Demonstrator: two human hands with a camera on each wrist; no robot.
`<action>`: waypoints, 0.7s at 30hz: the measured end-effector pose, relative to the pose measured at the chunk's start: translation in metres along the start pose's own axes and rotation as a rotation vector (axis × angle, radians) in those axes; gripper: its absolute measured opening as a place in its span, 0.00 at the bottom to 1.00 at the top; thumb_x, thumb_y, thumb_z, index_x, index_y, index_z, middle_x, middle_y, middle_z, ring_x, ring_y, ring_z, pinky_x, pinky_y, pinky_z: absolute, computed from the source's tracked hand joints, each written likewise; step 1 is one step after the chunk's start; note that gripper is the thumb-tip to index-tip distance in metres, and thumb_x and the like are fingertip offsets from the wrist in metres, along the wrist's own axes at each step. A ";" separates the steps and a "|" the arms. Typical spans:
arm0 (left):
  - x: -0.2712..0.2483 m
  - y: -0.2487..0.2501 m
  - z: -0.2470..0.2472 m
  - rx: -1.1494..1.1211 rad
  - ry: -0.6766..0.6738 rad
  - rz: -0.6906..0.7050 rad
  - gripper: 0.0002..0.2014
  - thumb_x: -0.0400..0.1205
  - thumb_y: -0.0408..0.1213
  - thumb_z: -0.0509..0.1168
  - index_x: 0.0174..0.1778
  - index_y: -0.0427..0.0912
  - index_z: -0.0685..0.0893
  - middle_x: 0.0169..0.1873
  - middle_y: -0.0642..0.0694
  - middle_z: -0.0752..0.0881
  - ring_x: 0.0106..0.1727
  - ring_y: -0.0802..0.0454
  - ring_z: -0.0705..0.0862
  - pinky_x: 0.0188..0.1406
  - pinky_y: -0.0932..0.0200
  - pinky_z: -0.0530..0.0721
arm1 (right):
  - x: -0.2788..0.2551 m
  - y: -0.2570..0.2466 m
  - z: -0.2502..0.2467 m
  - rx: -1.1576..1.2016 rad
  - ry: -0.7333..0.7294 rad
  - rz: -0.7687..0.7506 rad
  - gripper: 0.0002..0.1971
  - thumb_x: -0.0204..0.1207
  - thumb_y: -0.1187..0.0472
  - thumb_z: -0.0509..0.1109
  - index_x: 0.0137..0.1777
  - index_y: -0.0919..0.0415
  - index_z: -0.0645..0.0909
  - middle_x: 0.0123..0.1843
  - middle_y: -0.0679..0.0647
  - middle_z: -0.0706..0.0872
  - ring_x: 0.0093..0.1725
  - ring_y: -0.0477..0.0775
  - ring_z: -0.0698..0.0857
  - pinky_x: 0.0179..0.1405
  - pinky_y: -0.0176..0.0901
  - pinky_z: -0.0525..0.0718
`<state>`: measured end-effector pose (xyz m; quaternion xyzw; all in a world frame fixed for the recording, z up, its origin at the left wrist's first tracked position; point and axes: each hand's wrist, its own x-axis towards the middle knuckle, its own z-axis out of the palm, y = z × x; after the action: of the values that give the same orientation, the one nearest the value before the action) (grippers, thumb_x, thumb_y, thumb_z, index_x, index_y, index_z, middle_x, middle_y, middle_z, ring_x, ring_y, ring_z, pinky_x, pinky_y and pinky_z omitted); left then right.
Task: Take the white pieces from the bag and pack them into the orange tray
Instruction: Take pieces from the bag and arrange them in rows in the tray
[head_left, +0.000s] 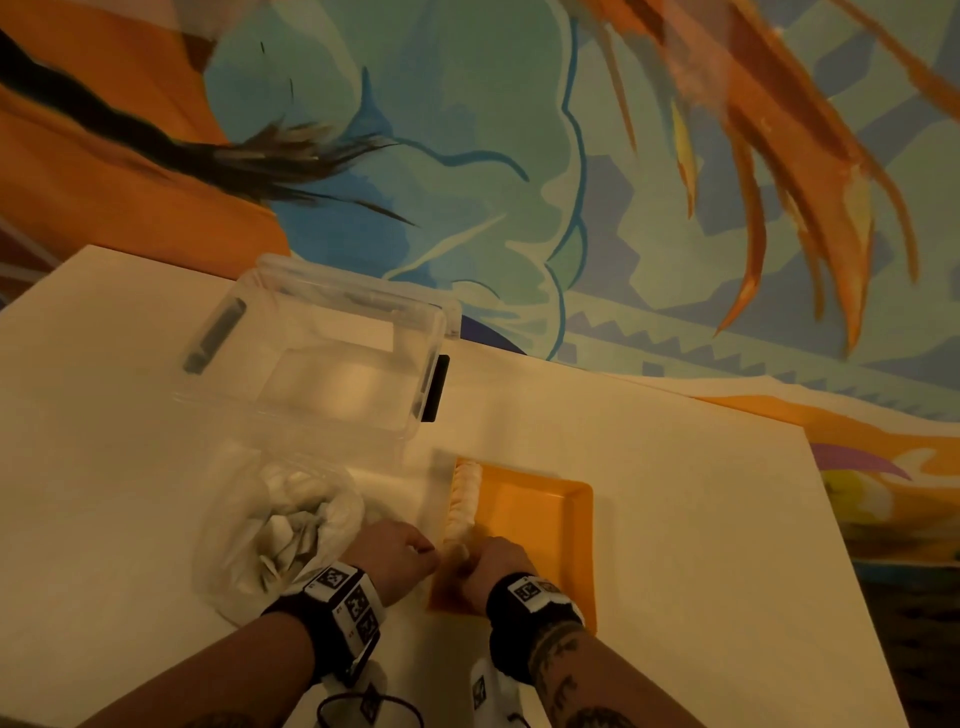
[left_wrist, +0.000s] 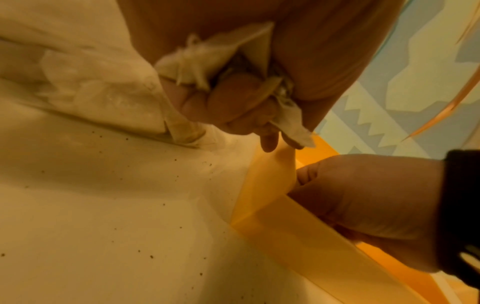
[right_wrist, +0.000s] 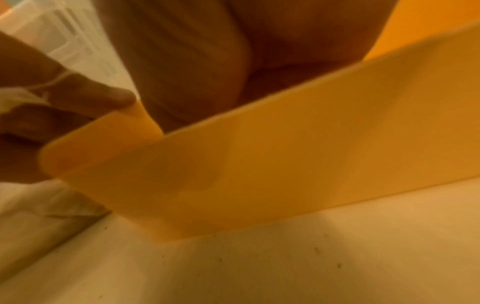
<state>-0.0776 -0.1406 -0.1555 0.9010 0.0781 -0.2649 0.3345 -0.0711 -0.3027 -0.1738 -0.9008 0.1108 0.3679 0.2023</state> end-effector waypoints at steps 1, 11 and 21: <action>0.001 0.000 0.000 -0.002 -0.004 0.003 0.14 0.77 0.52 0.71 0.53 0.49 0.92 0.53 0.50 0.90 0.50 0.57 0.85 0.54 0.61 0.82 | 0.001 -0.003 0.001 -0.015 0.009 0.008 0.14 0.77 0.50 0.67 0.57 0.55 0.83 0.59 0.57 0.87 0.55 0.61 0.87 0.44 0.45 0.83; 0.003 -0.001 -0.002 -0.015 -0.017 0.018 0.10 0.77 0.50 0.72 0.49 0.51 0.92 0.43 0.56 0.85 0.49 0.57 0.85 0.55 0.61 0.83 | 0.010 -0.012 -0.006 -0.063 0.069 0.025 0.10 0.79 0.57 0.66 0.57 0.59 0.81 0.61 0.60 0.86 0.58 0.64 0.85 0.52 0.48 0.86; -0.002 0.026 -0.014 -0.515 0.074 -0.139 0.13 0.86 0.43 0.55 0.47 0.45 0.84 0.40 0.39 0.85 0.30 0.44 0.80 0.26 0.60 0.74 | -0.026 -0.002 -0.038 0.324 0.149 -0.233 0.10 0.79 0.44 0.67 0.47 0.48 0.81 0.49 0.50 0.89 0.48 0.54 0.87 0.49 0.49 0.86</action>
<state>-0.0653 -0.1518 -0.1309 0.7877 0.2170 -0.2255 0.5307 -0.0651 -0.3167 -0.1303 -0.8880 0.0785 0.2516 0.3769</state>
